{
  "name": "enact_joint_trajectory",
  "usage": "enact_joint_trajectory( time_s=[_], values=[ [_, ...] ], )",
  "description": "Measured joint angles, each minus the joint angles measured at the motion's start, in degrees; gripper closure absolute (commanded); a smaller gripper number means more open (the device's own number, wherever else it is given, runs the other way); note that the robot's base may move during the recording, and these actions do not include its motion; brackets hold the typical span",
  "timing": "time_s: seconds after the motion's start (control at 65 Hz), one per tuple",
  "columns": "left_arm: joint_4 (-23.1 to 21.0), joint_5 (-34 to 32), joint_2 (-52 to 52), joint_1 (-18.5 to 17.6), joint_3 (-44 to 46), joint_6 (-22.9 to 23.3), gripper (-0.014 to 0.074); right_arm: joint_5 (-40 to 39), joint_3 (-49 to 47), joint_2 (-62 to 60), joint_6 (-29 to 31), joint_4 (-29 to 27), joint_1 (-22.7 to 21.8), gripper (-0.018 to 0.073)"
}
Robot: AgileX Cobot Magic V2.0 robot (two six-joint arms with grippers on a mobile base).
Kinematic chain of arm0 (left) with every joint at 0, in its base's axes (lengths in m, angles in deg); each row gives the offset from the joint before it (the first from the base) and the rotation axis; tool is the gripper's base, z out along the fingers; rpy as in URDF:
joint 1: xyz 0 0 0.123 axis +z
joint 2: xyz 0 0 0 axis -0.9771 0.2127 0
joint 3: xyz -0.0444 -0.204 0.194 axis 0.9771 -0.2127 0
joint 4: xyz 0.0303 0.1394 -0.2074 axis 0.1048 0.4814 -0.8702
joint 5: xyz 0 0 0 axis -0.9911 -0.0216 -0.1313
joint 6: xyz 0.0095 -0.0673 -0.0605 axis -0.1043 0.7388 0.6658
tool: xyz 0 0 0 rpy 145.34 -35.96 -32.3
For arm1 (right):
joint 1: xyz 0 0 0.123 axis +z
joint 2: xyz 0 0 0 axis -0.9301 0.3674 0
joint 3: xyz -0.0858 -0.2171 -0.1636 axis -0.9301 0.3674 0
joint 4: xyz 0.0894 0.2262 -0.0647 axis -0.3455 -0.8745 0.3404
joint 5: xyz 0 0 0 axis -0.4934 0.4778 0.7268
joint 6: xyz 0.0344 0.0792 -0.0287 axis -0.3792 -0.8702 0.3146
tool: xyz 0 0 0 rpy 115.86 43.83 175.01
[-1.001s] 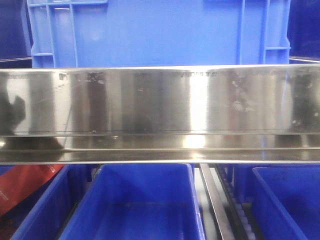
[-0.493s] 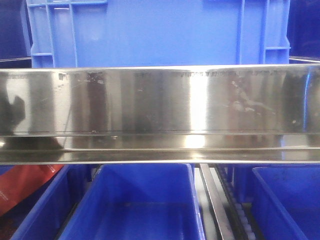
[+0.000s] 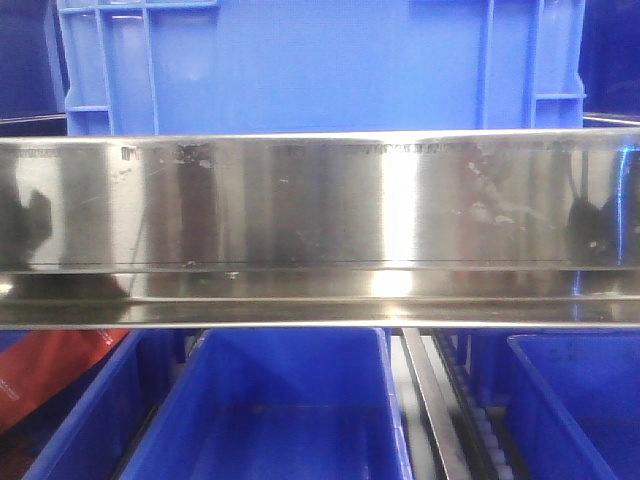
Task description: Place valve from conveyor to right shelf box
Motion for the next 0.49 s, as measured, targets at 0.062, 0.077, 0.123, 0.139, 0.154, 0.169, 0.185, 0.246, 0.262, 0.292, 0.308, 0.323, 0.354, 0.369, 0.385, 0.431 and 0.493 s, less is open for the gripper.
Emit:
enact_joint_trajectory(
  time_s=[0.062, 0.077, 0.123, 0.139, 0.154, 0.169, 0.185, 0.246, 0.262, 0.292, 0.308, 0.323, 0.354, 0.369, 0.385, 0.431, 0.493],
  values=[
    [0.0, 0.0, 0.0, 0.0, 0.0, 0.0, 0.0708, -0.1, 0.0, 0.0, 0.0, 0.0, 0.0, 0.0718],
    [0.0, 0.0, 0.0, 0.0, 0.0, 0.0, 0.0708, -0.1, 0.0, 0.0, 0.0, 0.0, 0.0, 0.0718],
    [0.0, 0.0, 0.0, 0.0, 0.0, 0.0, 0.0708, -0.1, 0.0, 0.0, 0.0, 0.0, 0.0, 0.0718],
    [0.0, 0.0, 0.0, 0.0, 0.0, 0.0, 0.0708, -0.1, 0.0, 0.0, 0.0, 0.0, 0.0, 0.0718],
    [0.0, 0.0, 0.0, 0.0, 0.0, 0.0, 0.0708, -0.1, 0.0, 0.0, 0.0, 0.0, 0.0, 0.0718],
    [0.0, 0.0, 0.0, 0.0, 0.0, 0.0, 0.0708, -0.1, 0.0, 0.0, 0.0, 0.0, 0.0, 0.0718],
    [0.0, 0.0, 0.0, 0.0, 0.0, 0.0, 0.0708, -0.1, 0.0, 0.0, 0.0, 0.0, 0.0, 0.0718],
    [0.0, 0.0, 0.0, 0.0, 0.0, 0.0, 0.0708, -0.1, 0.0, 0.0, 0.0, 0.0, 0.0, 0.0718],
    [0.0, 0.0, 0.0, 0.0, 0.0, 0.0, 0.0708, -0.1, 0.0, 0.0, 0.0, 0.0, 0.0, 0.0718],
    [0.0, 0.0, 0.0, 0.0, 0.0, 0.0, 0.0708, -0.1, 0.0, 0.0, 0.0, 0.0, 0.0, 0.0718],
    [0.0, 0.0, 0.0, 0.0, 0.0, 0.0, 0.0708, -0.1, 0.0, 0.0, 0.0, 0.0, 0.0, 0.0718],
    [0.0, 0.0, 0.0, 0.0, 0.0, 0.0, 0.0708, -0.1, 0.0, 0.0, 0.0, 0.0, 0.0, 0.0718],
    [0.0, 0.0, 0.0, 0.0, 0.0, 0.0, 0.0708, -0.1, 0.0, 0.0, 0.0, 0.0, 0.0, 0.0718],
    [0.0, 0.0, 0.0, 0.0, 0.0, 0.0, 0.0708, -0.1, 0.0, 0.0, 0.0, 0.0, 0.0, 0.0718],
    [0.0, 0.0, 0.0, 0.0, 0.0, 0.0, 0.0708, -0.1, 0.0, 0.0, 0.0, 0.0, 0.0, 0.0718],
    [0.0, 0.0, 0.0, 0.0, 0.0, 0.0, 0.0708, -0.1, 0.0, 0.0, 0.0, 0.0, 0.0, 0.0718],
    [0.0, 0.0, 0.0, 0.0, 0.0, 0.0, 0.0708, -0.1, 0.0, 0.0, 0.0, -0.1, 0.0, 0.0718]
  ],
)
